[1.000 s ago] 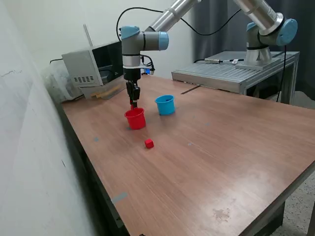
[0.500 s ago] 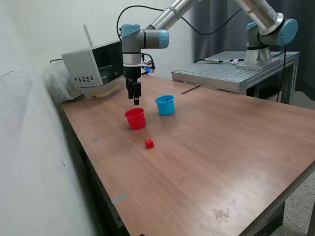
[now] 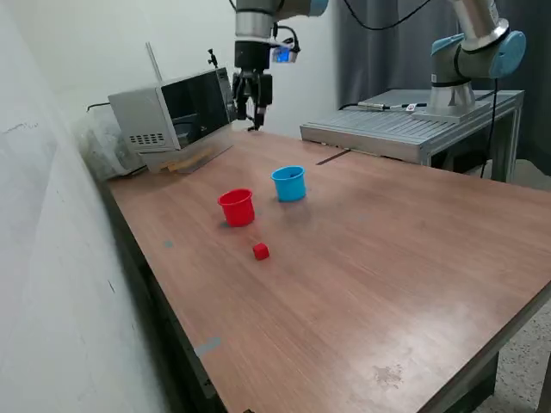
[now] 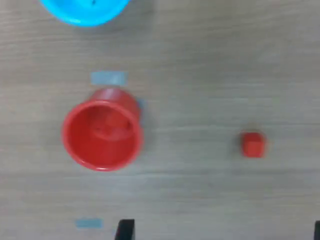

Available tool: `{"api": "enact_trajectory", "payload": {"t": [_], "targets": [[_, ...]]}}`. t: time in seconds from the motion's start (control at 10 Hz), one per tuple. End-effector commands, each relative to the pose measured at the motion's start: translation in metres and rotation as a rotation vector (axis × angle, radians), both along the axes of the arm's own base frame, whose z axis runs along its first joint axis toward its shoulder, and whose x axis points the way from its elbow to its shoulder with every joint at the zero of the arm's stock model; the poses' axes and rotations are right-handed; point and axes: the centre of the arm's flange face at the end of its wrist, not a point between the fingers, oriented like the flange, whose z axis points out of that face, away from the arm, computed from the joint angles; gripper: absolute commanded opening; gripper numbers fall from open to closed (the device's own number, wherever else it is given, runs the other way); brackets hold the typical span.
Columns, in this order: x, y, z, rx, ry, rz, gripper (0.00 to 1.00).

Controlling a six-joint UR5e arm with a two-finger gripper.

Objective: Place red objects in the red bin, and blue objects in the blue bin.

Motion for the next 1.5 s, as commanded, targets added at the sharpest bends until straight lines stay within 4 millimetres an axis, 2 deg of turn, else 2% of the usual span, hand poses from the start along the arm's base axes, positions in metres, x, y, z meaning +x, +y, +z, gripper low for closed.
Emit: {"api": "enact_trajectory", "payload": {"t": [0.0, 0.2, 0.3, 0.4, 0.5, 0.6, 0.7, 0.8, 0.9, 1.1, 1.2, 1.3, 1.4], "targets": [[0.045, -0.051, 0.055, -0.002, -0.015, 0.066, 1.0], [0.067, -0.063, 0.066, -0.002, -0.017, 0.077, 1.0], [0.071, -0.077, 0.063, -0.006, -0.038, 0.075, 1.0], [0.073, -0.082, 0.062, -0.017, -0.049, 0.052, 1.0], [0.075, -0.103, 0.057, -0.025, -0.057, 0.064, 1.0], [0.067, -0.114, 0.057, -0.03, -0.047, 0.065, 1.0], [0.05, -0.132, 0.052, -0.038, -0.043, 0.064, 1.0], [0.026, -0.148, 0.037, -0.041, -0.046, 0.068, 1.0], [0.0, -0.15, 0.014, -0.04, -0.055, 0.065, 1.0], [-0.045, -0.152, -0.055, -0.035, -0.062, 0.062, 1.0], [-0.065, -0.147, -0.106, -0.031, -0.085, 0.053, 1.0], [-0.073, -0.14, -0.14, -0.019, -0.1, 0.042, 1.0], [-0.08, -0.126, -0.161, -0.013, -0.099, 0.023, 1.0]]}}
